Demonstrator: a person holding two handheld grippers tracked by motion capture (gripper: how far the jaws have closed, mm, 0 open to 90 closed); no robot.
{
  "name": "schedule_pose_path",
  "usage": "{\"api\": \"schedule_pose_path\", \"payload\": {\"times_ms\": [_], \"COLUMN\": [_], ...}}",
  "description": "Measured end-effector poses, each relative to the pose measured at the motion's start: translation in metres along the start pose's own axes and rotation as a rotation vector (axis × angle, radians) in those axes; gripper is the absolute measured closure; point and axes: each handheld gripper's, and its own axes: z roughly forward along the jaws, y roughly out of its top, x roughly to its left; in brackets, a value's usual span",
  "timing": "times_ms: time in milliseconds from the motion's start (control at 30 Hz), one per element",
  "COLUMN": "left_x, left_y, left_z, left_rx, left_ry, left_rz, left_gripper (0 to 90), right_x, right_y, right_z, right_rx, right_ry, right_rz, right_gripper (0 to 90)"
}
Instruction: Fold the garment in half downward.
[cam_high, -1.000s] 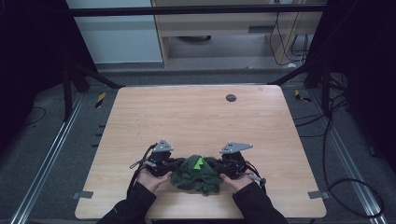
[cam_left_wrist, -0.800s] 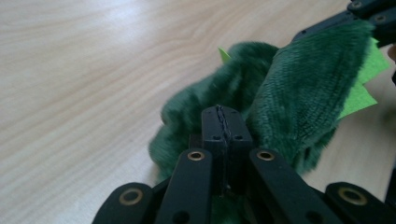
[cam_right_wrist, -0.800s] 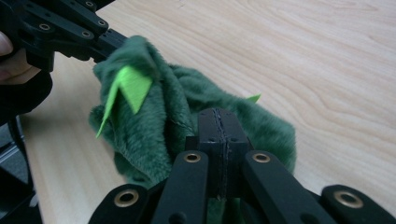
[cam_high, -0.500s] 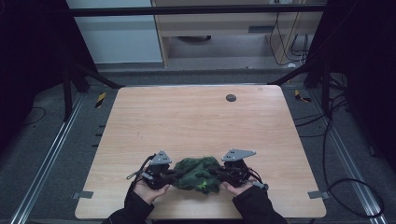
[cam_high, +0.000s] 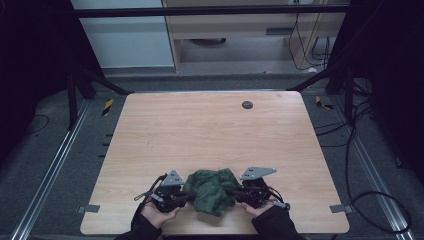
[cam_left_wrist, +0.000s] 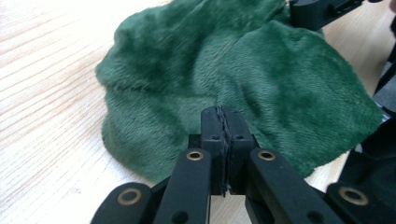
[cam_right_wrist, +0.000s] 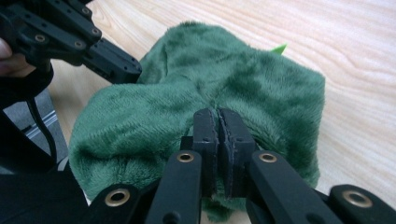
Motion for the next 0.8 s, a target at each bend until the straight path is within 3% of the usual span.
{"api": "schedule_pose_path", "payload": {"times_ms": [233,400,600,800], "left_x": [0.003,0.004,0.006,0.017], "left_y": [-0.004,-0.005,-0.002,0.001], "left_z": [0.009,0.012,0.003,-0.01], "left_rx": [0.037,0.035,-0.001,-0.046], "left_ry": [0.028,0.033,0.047,0.092], "left_rz": [0.006,0.001,0.002,-0.025], "left_gripper": [89.1,89.3,86.9,83.2], "right_x": [-0.001,-0.002,-0.004,-0.016], "right_y": [-0.006,-0.008,-0.003,0.002], "right_z": [0.008,0.012,0.006,-0.009], "right_rx": [0.035,0.041,0.011,-0.037], "right_ry": [-0.022,-0.036,-0.035,-0.083], "right_rz": [-0.015,-0.028,-0.021,0.004], "right_gripper": [83.7,82.8,78.1,74.8]}}
